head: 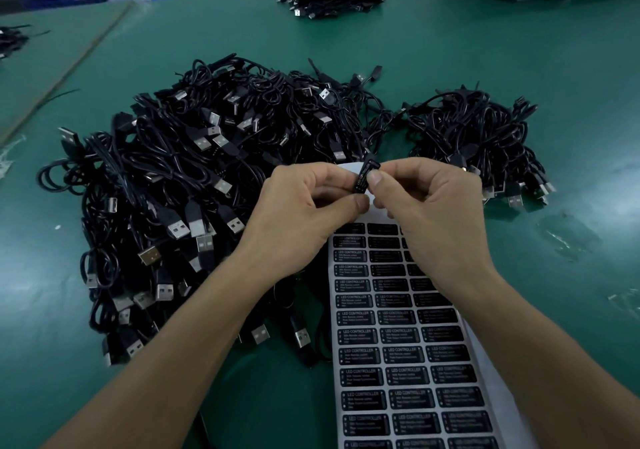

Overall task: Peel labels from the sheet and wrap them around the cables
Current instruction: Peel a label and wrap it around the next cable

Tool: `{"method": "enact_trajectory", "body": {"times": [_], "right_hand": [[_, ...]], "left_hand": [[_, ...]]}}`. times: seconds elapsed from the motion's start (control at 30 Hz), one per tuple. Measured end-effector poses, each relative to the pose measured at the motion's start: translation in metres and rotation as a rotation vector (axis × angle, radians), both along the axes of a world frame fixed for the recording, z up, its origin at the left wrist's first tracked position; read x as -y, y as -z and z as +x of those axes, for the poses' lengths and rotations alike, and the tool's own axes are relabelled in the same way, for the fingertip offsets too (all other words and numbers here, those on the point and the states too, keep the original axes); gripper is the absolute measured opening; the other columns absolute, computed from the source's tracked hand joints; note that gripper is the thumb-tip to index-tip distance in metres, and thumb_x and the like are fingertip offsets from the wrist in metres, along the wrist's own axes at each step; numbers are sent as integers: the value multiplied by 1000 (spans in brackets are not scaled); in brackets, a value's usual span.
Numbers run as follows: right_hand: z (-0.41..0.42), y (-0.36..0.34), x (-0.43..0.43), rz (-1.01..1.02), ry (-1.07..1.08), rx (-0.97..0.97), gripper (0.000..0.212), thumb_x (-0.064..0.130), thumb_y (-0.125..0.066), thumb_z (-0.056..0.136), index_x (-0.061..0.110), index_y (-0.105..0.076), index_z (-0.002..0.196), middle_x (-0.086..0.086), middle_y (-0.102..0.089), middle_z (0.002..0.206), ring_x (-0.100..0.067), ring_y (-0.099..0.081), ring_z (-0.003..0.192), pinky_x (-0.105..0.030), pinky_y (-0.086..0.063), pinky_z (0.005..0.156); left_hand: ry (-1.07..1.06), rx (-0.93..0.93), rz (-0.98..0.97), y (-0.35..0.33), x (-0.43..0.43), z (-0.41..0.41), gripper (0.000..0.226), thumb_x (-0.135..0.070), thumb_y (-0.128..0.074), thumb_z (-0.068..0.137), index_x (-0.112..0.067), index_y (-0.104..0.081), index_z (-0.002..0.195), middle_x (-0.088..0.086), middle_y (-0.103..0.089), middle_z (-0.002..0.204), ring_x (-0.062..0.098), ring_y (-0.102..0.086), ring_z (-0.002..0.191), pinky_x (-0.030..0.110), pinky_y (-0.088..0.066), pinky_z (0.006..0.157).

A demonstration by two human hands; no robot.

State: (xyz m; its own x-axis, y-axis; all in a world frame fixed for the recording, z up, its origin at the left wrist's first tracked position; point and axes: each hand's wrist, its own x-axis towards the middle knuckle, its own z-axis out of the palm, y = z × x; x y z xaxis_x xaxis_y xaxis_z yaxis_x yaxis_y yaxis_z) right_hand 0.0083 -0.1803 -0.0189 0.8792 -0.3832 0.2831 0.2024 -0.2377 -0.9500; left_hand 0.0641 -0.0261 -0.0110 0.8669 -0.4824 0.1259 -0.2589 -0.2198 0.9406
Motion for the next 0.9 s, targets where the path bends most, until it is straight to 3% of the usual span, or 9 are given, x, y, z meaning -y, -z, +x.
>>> {"method": "enact_trajectory", "body": {"times": [0.3, 0.43, 0.9], "right_hand": [[-1, 0, -1, -8, 18, 4, 11, 15, -75, 88, 24, -74, 82, 10, -73, 70, -1, -65, 64, -13, -50, 62], [-1, -1, -3, -14, 24, 11, 10, 14, -75, 87, 23, -75, 83, 13, -74, 73, 0, -67, 66, -11, -50, 63], [-7, -1, -10, -88, 100, 73, 7, 14, -80, 83, 19, -79, 86, 12, -73, 73, -6, -70, 69, -14, -52, 63]], "left_hand": [[-13, 1, -10, -1, 2, -1, 11, -21, -78, 83, -18, -77, 93, -1, -78, 83, 15, -75, 79, 38, -61, 79], [-23, -14, -63, 0, 3, -2, 12, -25, -69, 86, -17, -77, 89, 0, -78, 80, 16, -75, 78, 30, -59, 75], [-56, -31, -108, 0, 3, 0, 11, -3, -71, 89, -9, -75, 81, 3, -76, 70, 14, -73, 65, 19, -55, 62]]}}
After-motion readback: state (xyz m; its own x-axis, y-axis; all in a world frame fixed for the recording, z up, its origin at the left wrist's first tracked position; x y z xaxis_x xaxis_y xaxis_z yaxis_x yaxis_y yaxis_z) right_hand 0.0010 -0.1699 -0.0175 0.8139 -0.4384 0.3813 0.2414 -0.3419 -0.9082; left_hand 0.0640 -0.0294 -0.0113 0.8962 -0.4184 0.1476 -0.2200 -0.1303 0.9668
